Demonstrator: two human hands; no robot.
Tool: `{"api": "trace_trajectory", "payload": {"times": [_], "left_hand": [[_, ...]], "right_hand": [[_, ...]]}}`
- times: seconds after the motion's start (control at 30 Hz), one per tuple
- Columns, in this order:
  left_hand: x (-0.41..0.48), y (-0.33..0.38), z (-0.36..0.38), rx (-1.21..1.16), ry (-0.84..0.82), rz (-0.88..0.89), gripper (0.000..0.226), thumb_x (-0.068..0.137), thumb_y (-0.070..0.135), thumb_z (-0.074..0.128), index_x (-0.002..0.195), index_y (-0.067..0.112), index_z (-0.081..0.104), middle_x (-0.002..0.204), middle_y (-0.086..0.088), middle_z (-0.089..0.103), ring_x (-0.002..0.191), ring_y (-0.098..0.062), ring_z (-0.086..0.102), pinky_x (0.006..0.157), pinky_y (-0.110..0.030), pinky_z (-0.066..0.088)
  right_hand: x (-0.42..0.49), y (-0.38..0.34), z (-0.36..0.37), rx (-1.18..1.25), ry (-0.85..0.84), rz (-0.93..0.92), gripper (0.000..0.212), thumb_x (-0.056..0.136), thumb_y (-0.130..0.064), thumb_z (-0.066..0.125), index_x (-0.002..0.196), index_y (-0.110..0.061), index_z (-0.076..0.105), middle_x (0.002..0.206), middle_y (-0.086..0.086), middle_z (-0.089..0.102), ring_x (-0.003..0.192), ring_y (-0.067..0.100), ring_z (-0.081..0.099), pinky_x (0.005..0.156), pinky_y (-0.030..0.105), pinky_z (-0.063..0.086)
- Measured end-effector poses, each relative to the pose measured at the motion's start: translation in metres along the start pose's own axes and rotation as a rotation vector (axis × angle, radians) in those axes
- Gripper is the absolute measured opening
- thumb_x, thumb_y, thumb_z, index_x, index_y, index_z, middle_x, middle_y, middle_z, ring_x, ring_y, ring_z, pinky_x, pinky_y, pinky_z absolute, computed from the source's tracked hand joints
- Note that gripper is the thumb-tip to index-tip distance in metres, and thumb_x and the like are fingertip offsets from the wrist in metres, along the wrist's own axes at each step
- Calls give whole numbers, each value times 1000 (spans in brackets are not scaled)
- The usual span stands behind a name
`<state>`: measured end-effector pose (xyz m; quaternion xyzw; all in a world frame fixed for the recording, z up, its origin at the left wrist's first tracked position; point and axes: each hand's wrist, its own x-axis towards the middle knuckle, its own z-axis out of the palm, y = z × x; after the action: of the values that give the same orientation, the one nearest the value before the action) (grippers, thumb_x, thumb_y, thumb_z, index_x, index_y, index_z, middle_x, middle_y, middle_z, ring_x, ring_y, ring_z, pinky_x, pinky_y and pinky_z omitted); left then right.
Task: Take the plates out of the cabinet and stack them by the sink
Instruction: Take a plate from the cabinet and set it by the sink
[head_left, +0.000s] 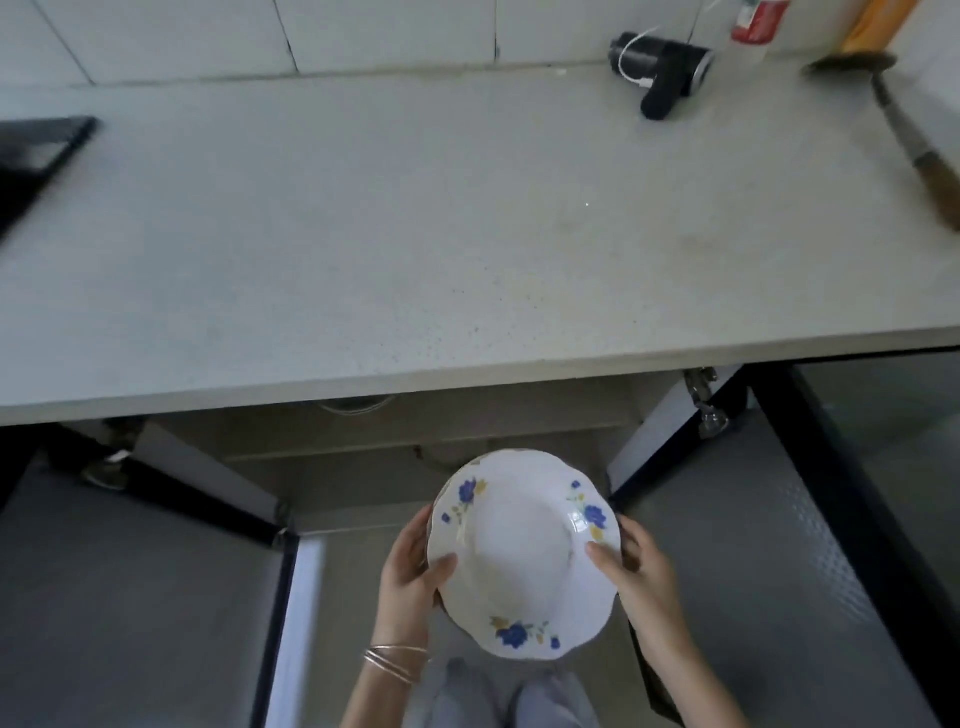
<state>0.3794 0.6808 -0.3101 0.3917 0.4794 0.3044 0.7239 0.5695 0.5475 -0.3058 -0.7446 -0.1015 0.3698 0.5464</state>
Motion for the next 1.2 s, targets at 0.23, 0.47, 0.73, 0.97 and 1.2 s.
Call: {"api": "trace_trajectory", "payload": {"times": [0.23, 0.47, 0.73, 0.97, 1.2], "left_hand": [[-110, 105, -9, -20, 42, -62, 68, 58, 2, 73, 123, 13, 53, 120, -11, 63, 108, -32, 59, 74, -39, 57], [-169, 187, -4, -71, 75, -11, 55, 79, -15, 53, 129, 7, 46, 118, -13, 61, 102, -30, 59, 67, -33, 58], [-207, 206, -17, -199, 287, 71, 55, 78, -18, 53, 127, 6, 49, 104, -3, 67, 87, -18, 65, 63, -28, 58], [-260, 208, -66, -299, 519, 149, 61, 66, -12, 63, 123, 7, 54, 94, 4, 73, 81, -16, 67, 59, -27, 56], [-336, 192, -130, -414, 831, 167, 46, 83, -12, 51, 119, 17, 56, 89, 4, 70, 69, -6, 66, 56, -22, 54]], "right_hand": [[-93, -116, -9, -119, -115, 34, 44, 75, -2, 72, 111, -18, 54, 97, -6, 70, 87, 11, 67, 69, 27, 54], [-134, -202, -8, -184, -221, -33, 45, 73, -4, 74, 112, -19, 55, 94, -12, 70, 85, 7, 67, 73, 28, 55], [-139, -236, 25, -230, -442, -143, 43, 72, -2, 74, 104, -27, 60, 102, -1, 71, 91, 13, 68, 79, 31, 54], [-161, -241, 89, -310, -713, -167, 46, 70, 0, 76, 111, -15, 60, 102, 1, 71, 91, 15, 68, 82, 35, 54], [-229, -232, 173, -389, -1021, -176, 44, 78, -6, 71, 119, -6, 57, 103, 3, 72, 94, 18, 68, 83, 36, 55]]}}
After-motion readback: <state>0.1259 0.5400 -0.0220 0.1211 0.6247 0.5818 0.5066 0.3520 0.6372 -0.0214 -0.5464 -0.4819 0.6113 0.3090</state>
